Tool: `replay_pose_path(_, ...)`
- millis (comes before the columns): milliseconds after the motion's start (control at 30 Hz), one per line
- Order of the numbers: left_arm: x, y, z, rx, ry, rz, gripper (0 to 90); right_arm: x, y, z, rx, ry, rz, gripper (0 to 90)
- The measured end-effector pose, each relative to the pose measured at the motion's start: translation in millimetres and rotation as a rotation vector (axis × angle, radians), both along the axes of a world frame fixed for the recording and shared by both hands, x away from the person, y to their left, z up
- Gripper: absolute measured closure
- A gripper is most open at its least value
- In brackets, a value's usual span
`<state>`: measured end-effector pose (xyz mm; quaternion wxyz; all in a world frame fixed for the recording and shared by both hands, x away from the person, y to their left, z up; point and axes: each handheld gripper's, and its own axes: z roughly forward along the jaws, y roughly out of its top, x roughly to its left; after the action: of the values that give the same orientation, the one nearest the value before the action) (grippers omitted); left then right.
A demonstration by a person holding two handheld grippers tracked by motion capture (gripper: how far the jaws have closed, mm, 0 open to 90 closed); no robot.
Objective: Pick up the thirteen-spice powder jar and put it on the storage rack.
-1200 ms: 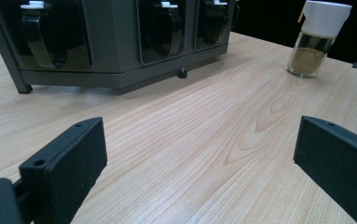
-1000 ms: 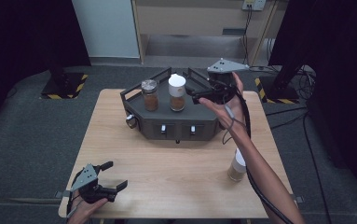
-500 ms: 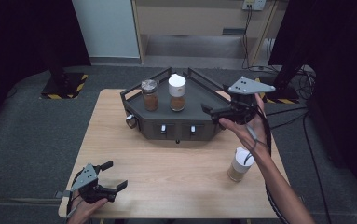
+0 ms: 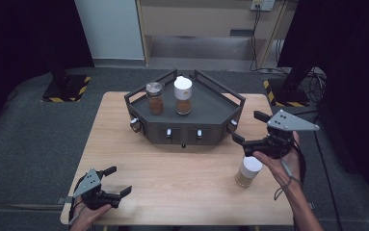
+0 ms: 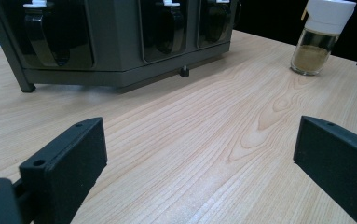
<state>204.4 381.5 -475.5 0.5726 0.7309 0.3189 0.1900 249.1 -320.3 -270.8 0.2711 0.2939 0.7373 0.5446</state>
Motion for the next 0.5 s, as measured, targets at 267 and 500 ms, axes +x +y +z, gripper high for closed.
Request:
replay_pose_path(267,0.1,0.0,0.1,0.001,0.001,-0.003,1.4,-26.0,-24.1,-27.1,0.017,-0.012,-0.019,2.0)
replay_pose_path(500,0.1,0.1,-0.1,0.000,-0.003,-0.007,1.5,-48.8,-35.8,-49.3,-0.003,-0.007,-0.046,2.2)
